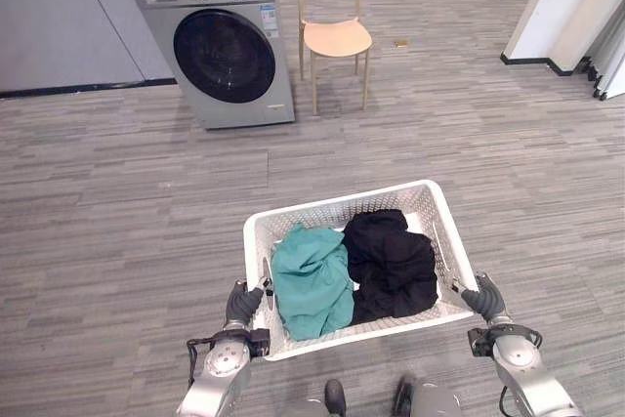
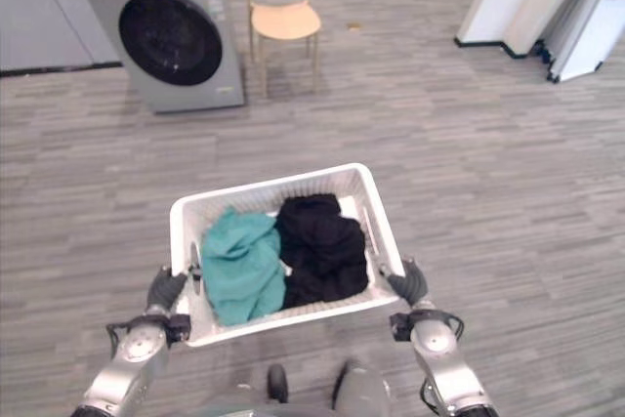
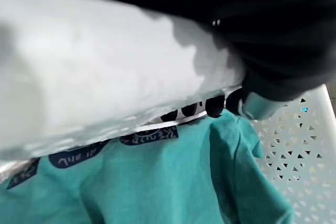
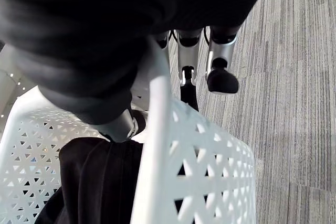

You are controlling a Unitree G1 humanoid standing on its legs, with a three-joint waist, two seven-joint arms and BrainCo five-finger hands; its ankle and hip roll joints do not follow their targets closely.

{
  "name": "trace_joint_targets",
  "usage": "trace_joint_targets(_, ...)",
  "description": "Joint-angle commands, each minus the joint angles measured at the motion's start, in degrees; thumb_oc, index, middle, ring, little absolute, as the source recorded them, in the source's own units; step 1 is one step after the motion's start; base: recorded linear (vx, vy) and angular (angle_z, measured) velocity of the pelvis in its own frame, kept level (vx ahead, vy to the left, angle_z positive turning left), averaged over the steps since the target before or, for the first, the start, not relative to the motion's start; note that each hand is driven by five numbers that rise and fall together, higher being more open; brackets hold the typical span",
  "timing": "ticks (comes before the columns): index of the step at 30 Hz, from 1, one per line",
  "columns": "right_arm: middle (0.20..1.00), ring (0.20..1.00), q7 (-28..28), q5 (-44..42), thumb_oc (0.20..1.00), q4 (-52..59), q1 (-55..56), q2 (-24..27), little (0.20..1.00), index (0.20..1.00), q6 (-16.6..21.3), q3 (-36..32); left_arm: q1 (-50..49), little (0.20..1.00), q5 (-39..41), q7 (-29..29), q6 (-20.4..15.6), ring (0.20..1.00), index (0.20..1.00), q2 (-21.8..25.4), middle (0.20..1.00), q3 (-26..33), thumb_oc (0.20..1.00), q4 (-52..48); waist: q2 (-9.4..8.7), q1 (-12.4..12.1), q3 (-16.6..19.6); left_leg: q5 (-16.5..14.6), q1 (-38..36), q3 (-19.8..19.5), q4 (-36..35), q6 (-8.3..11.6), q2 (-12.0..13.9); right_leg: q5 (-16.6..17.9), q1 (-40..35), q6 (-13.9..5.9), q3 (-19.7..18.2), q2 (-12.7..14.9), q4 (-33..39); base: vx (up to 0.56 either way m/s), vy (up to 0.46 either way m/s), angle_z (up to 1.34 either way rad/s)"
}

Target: Grab the laundry basket,head to the washer,open it,put in the laundry and shut it.

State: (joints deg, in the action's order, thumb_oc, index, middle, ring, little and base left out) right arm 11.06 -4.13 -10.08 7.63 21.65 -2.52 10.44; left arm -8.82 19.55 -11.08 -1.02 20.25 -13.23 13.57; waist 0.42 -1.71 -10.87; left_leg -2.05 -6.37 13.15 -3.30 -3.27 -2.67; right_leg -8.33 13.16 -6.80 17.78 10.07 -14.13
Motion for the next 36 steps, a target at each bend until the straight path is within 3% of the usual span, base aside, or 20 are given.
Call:
trace_joint_targets(1, 0.200, 0.200, -7.7, -7.2, 0.200, 6.7, -4.1, -3.4, 0.200, 0.200, 7.4, 0.3, 1.9, 0.200, 3.5, 4.8, -5.2, 0.200, 0.200, -1.5, 0.200, 0.2, 0.200, -6.5, -0.18, -0.5, 0.2, -4.9, -1.4, -3.9, 3.9, 2.11, 2.8, 11.5, -3.7, -1.64, 0.3, -1.4, 12.0, 0.27, -0.071, 0.14)
trace_joint_targets(3, 0.200, 0.200, -7.8, -6.9, 0.200, 7.1, -4.2, -3.4, 0.200, 0.200, 7.4, -0.2, 2.1, 0.200, 2.5, 5.0, -5.6, 0.200, 0.200, -1.7, 0.200, 1.0, 0.200, -5.7, 0.11, 0.2, -0.1, -8.3, -5.2, -5.4, 4.3, 3.07, 3.4, 13.3, 0.1, -3.47, 0.3, -0.5, 17.2, 0.61, -0.146, 0.34)
trace_joint_targets(7, 0.200, 0.200, -8.5, -6.8, 0.200, 7.6, -3.5, -3.4, 0.200, 0.200, 7.6, -0.3, 1.9, 0.200, 2.2, 5.0, -6.2, 0.200, 0.200, -1.9, 0.200, 1.3, 0.200, -5.3, 0.03, 1.6, 0.4, -9.2, -9.2, -7.6, 4.5, 4.17, 4.0, 16.0, 1.8, -3.82, -1.3, 0.6, 16.6, 0.58, -0.192, 0.37)
trace_joint_targets(8, 0.200, 0.200, -8.9, -7.4, 0.200, 7.6, -2.8, -3.5, 0.200, 0.200, 7.5, -0.2, 1.9, 0.200, 2.2, 5.4, -6.3, 0.200, 0.200, -2.4, 0.200, 0.5, 0.200, -4.9, -0.42, 2.3, 1.8, -10.9, -11.3, -9.1, 5.1, 5.42, 5.0, 17.6, 0.3, -3.48, -3.0, 0.7, 15.8, 0.57, -0.280, 0.82)
trace_joint_targets(9, 0.200, 0.200, -8.9, -7.7, 0.200, 7.5, -2.4, -3.7, 0.200, 0.200, 7.6, -0.4, 2.0, 0.200, 2.3, 5.5, -6.6, 0.200, 0.200, -2.7, 0.200, 0.1, 0.200, -4.7, 0.09, 2.6, 2.6, -9.3, -11.4, -9.2, 7.1, 6.86, 6.6, 17.7, -0.3, -3.14, -2.2, 0.7, 14.9, 0.76, -0.419, 1.15)
trace_joint_targets(11, 0.200, 0.200, -7.9, -7.4, 0.200, 7.2, -2.9, -2.5, 0.200, 0.200, 7.8, -0.1, 3.1, 0.200, 4.1, 4.0, -6.7, 0.200, 0.200, -3.2, 0.200, -0.9, 0.200, -4.5, 1.06, 3.2, 3.0, -1.1, -6.7, -10.2, 17.4, 9.19, 10.6, 16.2, -1.7, -0.68, -1.6, -1.2, 12.4, 0.49, -0.379, 0.82)
trace_joint_targets(13, 0.200, 0.200, -7.2, -8.6, 0.200, 7.5, -3.1, -1.8, 0.200, 0.200, 8.6, -0.7, 2.8, 0.200, 4.8, 4.3, -6.7, 0.200, 0.200, -3.4, 0.200, -0.5, 0.200, -5.0, 0.85, 2.4, 2.1, 5.1, -0.7, -9.5, 31.3, 9.08, 12.7, 14.3, -5.4, 1.70, 0.1, -2.5, 13.4, 0.44, -0.395, 0.18)
trace_joint_targets(14, 0.200, 0.200, -6.5, -8.8, 0.200, 7.8, -3.2, -1.4, 0.200, 0.200, 8.1, -1.0, 3.0, 0.200, 5.1, 4.2, -6.7, 0.200, 0.200, -3.1, 0.200, -0.7, 0.200, -5.9, -0.47, 1.3, 1.2, 4.0, 4.0, -7.0, 35.8, 7.32, 12.8, 12.2, -9.2, 3.48, -0.3, -3.8, 15.2, 0.50, -0.390, -0.13)
trace_joint_targets(16, 0.200, 0.200, -6.0, -8.9, 0.200, 7.8, -3.3, -1.3, 0.200, 0.200, 7.9, -1.4, 3.1, 0.200, 5.9, 4.1, -6.6, 0.200, 0.200, -3.4, 0.200, -0.6, 0.200, -6.1, -1.25, -0.3, 0.6, 0.4, 9.2, -4.6, 34.8, 6.27, 10.6, 10.7, -12.4, 3.39, -0.8, -4.1, 16.8, 0.53, -0.220, -0.28)
trace_joint_targets(17, 0.200, 0.200, -5.8, -9.1, 0.200, 7.9, -3.5, -1.1, 0.200, 0.200, 8.1, -1.5, 3.4, 0.200, 5.8, 4.0, -6.6, 0.200, 0.200, -3.5, 0.200, -0.8, 0.200, -6.4, -1.78, -1.2, 0.4, -1.7, 13.3, -2.5, 28.7, 5.27, 8.8, 9.4, -14.7, 2.67, -1.4, -4.3, 17.7, 0.58, -0.069, -0.39)
trace_joint_targets(18, 0.200, 0.200, -5.5, -9.0, 0.200, 7.7, -3.6, -1.0, 0.200, 0.200, 8.2, -1.5, 3.5, 0.200, 5.7, 3.8, -6.5, 0.200, 0.200, -3.6, 0.200, -0.8, 0.200, -6.4, -1.66, -1.6, 0.2, -1.3, 15.2, -1.6, 23.0, 5.14, 8.2, 8.4, -15.8, 2.28, -1.5, -4.7, 18.1, 0.61, -0.007, -0.34)
trace_joint_targets(21, 0.200, 0.200, -5.3, -8.2, 0.200, 6.9, -3.8, -1.3, 0.200, 0.200, 8.1, -0.7, 3.0, 0.200, 5.7, 3.4, -6.0, 0.200, 0.200, -4.1, 0.200, -0.6, 0.200, -6.2, -0.33, -3.9, -0.1, 6.8, 17.7, -3.6, 7.0, 6.44, 5.9, 5.8, -20.1, 2.28, -2.9, -7.9, 18.5, 0.48, 0.043, -0.39)
trace_joint_targets(23, 0.200, 0.200, -5.5, -8.1, 0.200, 6.2, -3.0, -1.7, 0.200, 0.200, 8.1, -0.7, 2.3, 0.200, 5.7, 3.9, -5.7, 0.200, 0.200, -4.5, 0.200, -1.3, 0.200, -5.8, -0.12, -5.2, -0.1, 10.1, 20.4, -4.7, -0.8, 7.35, 5.4, 3.0, -23.1, 2.64, -4.2, -9.2, 17.4, 0.61, 0.064, -0.73)
trace_joint_targets(26, 0.200, 0.200, -5.7, -8.2, 0.200, 5.7, -1.0, -2.8, 0.200, 0.200, 8.0, -1.7, 1.6, 0.200, 5.4, 5.1, -5.6, 0.200, 0.200, -4.0, 0.200, -1.5, 0.200, -6.2, -0.29, -5.2, 2.0, 11.9, 20.1, 0.7, -0.7, 6.04, 6.6, -1.6, -28.1, 1.80, -6.0, -9.1, 15.1, 0.89, 0.260, -0.37)
trace_joint_targets(29, 0.200, 0.200, -6.1, -7.8, 0.200, 5.3, -0.7, -3.4, 0.200, 0.200, 7.8, -1.5, 1.7, 0.200, 5.6, 5.0, -5.4, 0.200, 0.200, -3.6, 0.200, -1.6, 0.200, -5.9, -1.38, -5.9, 2.9, 11.7, 20.7, 0.5, 2.5, 4.62, 5.7, -0.4, -27.6, 0.81, -6.8, -7.2, 11.4, 0.38, 0.204, 0.02)
trace_joint_targets(31, 0.200, 0.200, -6.7, -7.5, 0.200, 5.3, -0.1, -4.1, 0.200, 0.200, 7.7, -1.3, 2.3, 0.200, 5.1, 5.1, -5.2, 0.200, 0.200, -2.6, 0.200, -2.2, 0.200, -5.9, -3.00, -5.3, 2.8, 8.6, 19.9, 0.3, 5.8, 2.48, 3.9, 5.3, -25.2, -1.91, -8.2, -4.4, 1.8, 0.37, 0.239, -0.24)
trace_joint_targets(32, 0.200, 0.200, -6.9, -7.2, 0.200, 5.2, -0.5, -4.0, 0.200, 0.200, 7.6, -1.0, 2.8, 0.200, 4.8, 4.9, -5.2, 0.200, 0.200, -2.3, 0.200, -2.0, 0.200, -5.8, -3.07, -4.8, 2.6, 7.1, 18.9, -0.1, 6.2, 1.42, 3.3, 7.7, -22.6, -2.27, -9.0, -3.5, -4.0, 0.35, 0.260, -0.06)
trace_joint_targets(34, 0.200, 0.200, -7.2, -6.4, 0.200, 4.9, -0.9, -4.1, 0.200, 0.200, 7.7, -0.6, 3.1, 0.200, 4.6, 4.7, -5.2, 0.200, 0.200, -1.7, 0.200, -1.7, 0.200, -5.5, -2.66, -4.1, 2.2, 4.7, 15.6, -0.2, 5.7, 0.24, 2.7, 11.7, -17.5, -2.67, -8.3, -1.8, -11.5, 0.39, 0.256, 0.13)
trace_joint_targets(35, 0.200, 0.200, -7.7, -6.0, 0.200, 5.1, -1.0, -4.2, 0.200, 0.200, 7.2, -0.5, 3.2, 0.200, 4.6, 4.5, -5.1, 0.200, 0.200, -1.3, 0.200, -1.5, 0.200, -5.4, -1.56, -2.9, 1.6, 2.8, 11.4, -0.7, 4.7, -0.22, 2.5, 11.5, -13.0, -1.55, -5.8, -0.6, -12.5, 0.55, 0.264, 0.24)
trace_joint_targets(36, 0.200, 0.200, -7.7, -6.1, 0.200, 5.1, -1.1, -4.0, 0.200, 0.200, 7.2, -0.5, 3.1, 0.200, 4.7, 4.5, -5.2, 0.200, 0.200, -1.1, 0.200, -1.4, 0.200, -5.4, -0.78, -2.2, 1.2, 2.1, 9.1, -1.3, 3.6, -0.01, 2.4, 9.5, -10.6, -0.67, -4.9, -1.5, -11.1, 0.73, 0.231, 0.30)
